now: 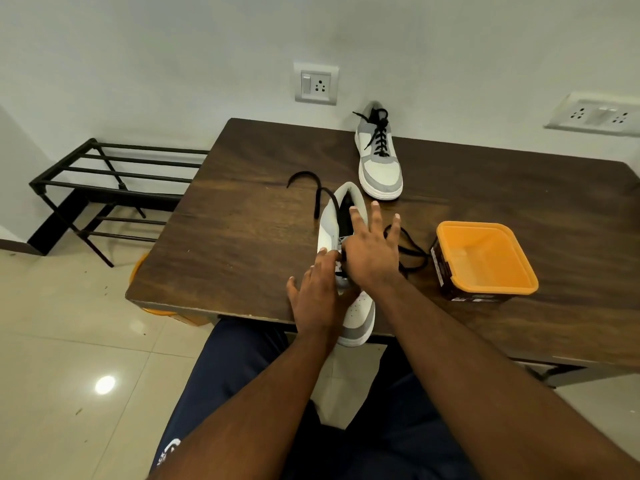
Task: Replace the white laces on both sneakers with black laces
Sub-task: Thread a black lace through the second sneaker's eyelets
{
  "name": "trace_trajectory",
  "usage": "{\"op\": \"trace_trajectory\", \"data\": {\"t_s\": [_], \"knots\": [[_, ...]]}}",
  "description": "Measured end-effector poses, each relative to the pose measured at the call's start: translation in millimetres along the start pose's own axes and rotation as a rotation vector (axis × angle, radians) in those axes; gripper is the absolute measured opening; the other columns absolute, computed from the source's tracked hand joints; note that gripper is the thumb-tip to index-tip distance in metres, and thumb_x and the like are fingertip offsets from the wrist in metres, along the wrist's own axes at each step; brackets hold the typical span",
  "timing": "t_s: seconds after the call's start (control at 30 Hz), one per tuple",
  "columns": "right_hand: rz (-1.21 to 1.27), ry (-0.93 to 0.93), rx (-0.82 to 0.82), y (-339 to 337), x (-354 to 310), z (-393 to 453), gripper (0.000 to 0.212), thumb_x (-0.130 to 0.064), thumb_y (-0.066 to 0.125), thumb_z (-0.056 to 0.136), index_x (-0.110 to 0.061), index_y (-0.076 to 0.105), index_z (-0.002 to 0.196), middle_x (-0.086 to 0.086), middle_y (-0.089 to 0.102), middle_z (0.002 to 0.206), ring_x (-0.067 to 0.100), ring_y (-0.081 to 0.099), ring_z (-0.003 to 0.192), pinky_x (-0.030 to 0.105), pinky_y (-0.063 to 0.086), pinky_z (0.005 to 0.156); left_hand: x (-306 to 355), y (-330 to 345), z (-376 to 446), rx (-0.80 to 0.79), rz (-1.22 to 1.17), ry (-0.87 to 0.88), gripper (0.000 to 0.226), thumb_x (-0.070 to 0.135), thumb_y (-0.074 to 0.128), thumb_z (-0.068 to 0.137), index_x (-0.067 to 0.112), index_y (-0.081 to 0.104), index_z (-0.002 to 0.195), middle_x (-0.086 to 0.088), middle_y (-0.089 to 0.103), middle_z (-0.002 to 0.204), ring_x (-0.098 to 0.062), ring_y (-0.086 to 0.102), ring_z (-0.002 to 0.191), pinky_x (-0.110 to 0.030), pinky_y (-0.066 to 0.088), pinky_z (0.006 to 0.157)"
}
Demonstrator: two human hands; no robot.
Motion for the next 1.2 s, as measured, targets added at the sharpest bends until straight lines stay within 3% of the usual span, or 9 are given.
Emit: {"op": "trace_trajectory", "data": {"t_s": [0.13,0.27,0.4,0.47,0.57,0.77,0.83,0.97,1.2], "knots": [[0.158,0.045,-0.033,4.3,0.3,1.0,0.011,-0.031,0.061,0.089,-0.028,0.069,0.096,-0.001,0.006,0.162,0.036,-0.010,0.148,0.067,0.000,0.113,-4.1,-4.9,-2.4,0.027,0.016,-0.073,0.070,0.067,0.061,0.075,0.036,0.033,0.130,0.012,0.063,0.120,-0.010,0.054,0.121,-0.053,0.008,0.116],[1.198,0.294,-0.140,11.8,25.5,-23.2,0.010,-0.019,0.062,0.088,-0.020,0.067,0.079,-0.006,0.004,0.163,0.026,0.004,0.149,0.047,0.020,0.114,-4.3,-4.2,-2.6,0.034,0.099,-0.065,0.085,0.071,0.063,0.075,0.031,0.029,0.142,0.009,0.055,0.136,-0.012,0.043,0.134,-0.052,0.007,0.115],[1.869,0.278,-0.097,-16.5,32.8,-55.4,0.031,-0.018,0.060,0.089,0.003,0.055,0.111,0.000,0.027,0.158,0.017,0.040,0.134,0.039,0.040,0.106,-5.0,-5.7,-2.9,0.022,0.105,-0.081,0.093,0.075,0.061,0.073,0.031,0.024,0.146,0.005,0.054,0.138,-0.017,0.040,0.136,-0.052,0.007,0.114],[1.899,0.190,0.026,-43.9,42.5,-68.1,0.038,-0.028,0.061,0.083,-0.007,0.049,0.112,-0.003,0.046,0.132,0.012,0.043,0.124,0.039,0.034,0.111,-3.7,-6.7,-4.0,0.009,0.095,-0.088,0.096,0.073,0.062,0.074,0.033,0.019,0.149,0.004,0.053,0.139,-0.017,0.040,0.135,-0.052,0.007,0.114],[2.026,0.127,0.190,-72.4,56.3,-86.6,0.034,-0.021,0.056,0.093,0.002,0.063,0.117,-0.002,0.049,0.091,0.000,0.049,0.079,0.018,0.045,0.084,3.3,-12.5,-6.4,0.016,0.139,-0.071,0.104,0.072,0.063,0.075,0.037,0.005,0.154,0.004,0.054,0.137,-0.017,0.044,0.130,-0.052,0.012,0.113],[1.825,0.435,0.271,-20.8,91.3,-106.9,0.025,-0.005,0.059,0.090,-0.006,0.074,0.071,0.011,0.070,0.073,0.023,0.067,0.077,0.031,0.059,0.067,7.7,-11.1,-4.9,-0.036,0.252,0.002,0.098,0.081,0.045,0.078,0.049,-0.017,0.147,0.015,0.039,0.151,-0.019,0.046,0.127,-0.058,0.020,0.109],[1.570,0.549,0.238,8.3,108.1,-110.1,0.016,-0.002,0.062,0.087,-0.002,0.068,0.073,0.006,0.067,0.068,0.024,0.064,0.069,0.031,0.058,0.059,6.7,-9.1,-3.6,-0.032,0.290,0.010,0.095,0.079,0.046,0.080,0.050,-0.014,0.148,0.012,0.036,0.154,-0.020,0.046,0.128,-0.058,0.021,0.108],[0.948,0.432,0.109,33.9,106.4,-102.0,0.023,-0.022,0.073,0.083,-0.019,0.063,0.104,-0.002,0.055,0.109,0.016,0.055,0.099,0.036,0.051,0.085,6.7,-4.6,-1.7,-0.057,0.311,0.020,0.090,0.070,0.050,0.085,0.052,-0.011,0.148,0.007,0.030,0.157,-0.022,0.043,0.131,-0.059,0.020,0.109],[1.042,0.282,0.119,21.7,37.9,-62.8,0.032,-0.031,0.069,0.086,-0.017,0.066,0.114,-0.003,0.066,0.097,0.011,0.062,0.091,0.033,0.054,0.081,6.3,-3.9,-2.9,-0.021,0.340,0.032,0.086,0.069,0.046,0.088,0.051,-0.013,0.148,0.008,0.032,0.156,-0.019,0.047,0.127,-0.058,0.023,0.108]]}}
Point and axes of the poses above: each hand's wrist, its own z-axis towards the middle knuckle, its own y-axis out of the palm, x = y × z, the point moved 8 cm from there along z, towards the middle knuckle
